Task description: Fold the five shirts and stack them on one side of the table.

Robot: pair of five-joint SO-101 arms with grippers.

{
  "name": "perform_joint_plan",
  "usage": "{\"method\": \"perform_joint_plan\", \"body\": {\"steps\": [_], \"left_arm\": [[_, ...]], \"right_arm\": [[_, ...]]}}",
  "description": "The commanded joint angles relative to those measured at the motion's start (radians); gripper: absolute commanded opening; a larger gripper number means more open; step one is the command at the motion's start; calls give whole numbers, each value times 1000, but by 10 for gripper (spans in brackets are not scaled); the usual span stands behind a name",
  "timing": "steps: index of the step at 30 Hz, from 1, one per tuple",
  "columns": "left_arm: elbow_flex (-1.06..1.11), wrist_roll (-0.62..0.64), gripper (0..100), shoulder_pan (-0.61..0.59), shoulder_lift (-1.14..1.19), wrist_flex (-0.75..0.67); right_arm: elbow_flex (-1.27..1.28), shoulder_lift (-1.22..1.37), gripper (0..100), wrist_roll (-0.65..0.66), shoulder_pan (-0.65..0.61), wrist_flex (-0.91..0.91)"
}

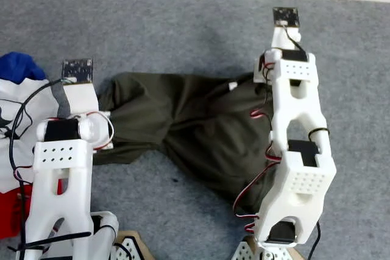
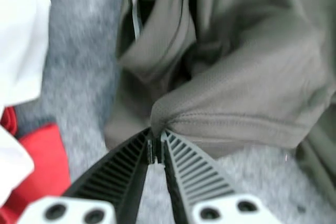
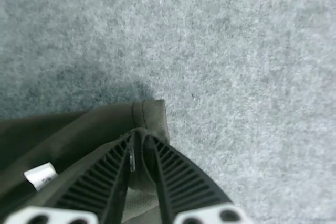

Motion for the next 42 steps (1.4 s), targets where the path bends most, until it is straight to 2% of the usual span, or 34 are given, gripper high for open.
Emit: {"method": "perform_joint_plan", "body": {"steps": [1,6,11,14,20,24,28,32,34,42], "left_arm": [[-12,74,6,-5,-25,-126],[-13,241,6,12,-25,-285],[-30,299,6,48,-33,-287],[-91,298,6,48,-35,-172],[-219,279,7,-1,-35,129],[-317,195,7,-2,-35,244],[-407,183,7,-8,-35,279],[-458,186,7,-12,-27,267],[-476,193,7,-12,-27,195],[-504,459,7,-13,-27,-146]], "right_arm": [[-137,-22,8,11,16,56],[-285,-22,8,11,31,165],[-394,-24,8,12,47,323],[-460,-24,8,31,50,437],[-487,-24,8,164,48,631],[-496,-27,8,218,48,704],[-496,-96,8,226,50,707],[-495,-199,8,216,54,634],[-489,-240,8,216,54,585],[-496,-355,8,149,53,420]]}}
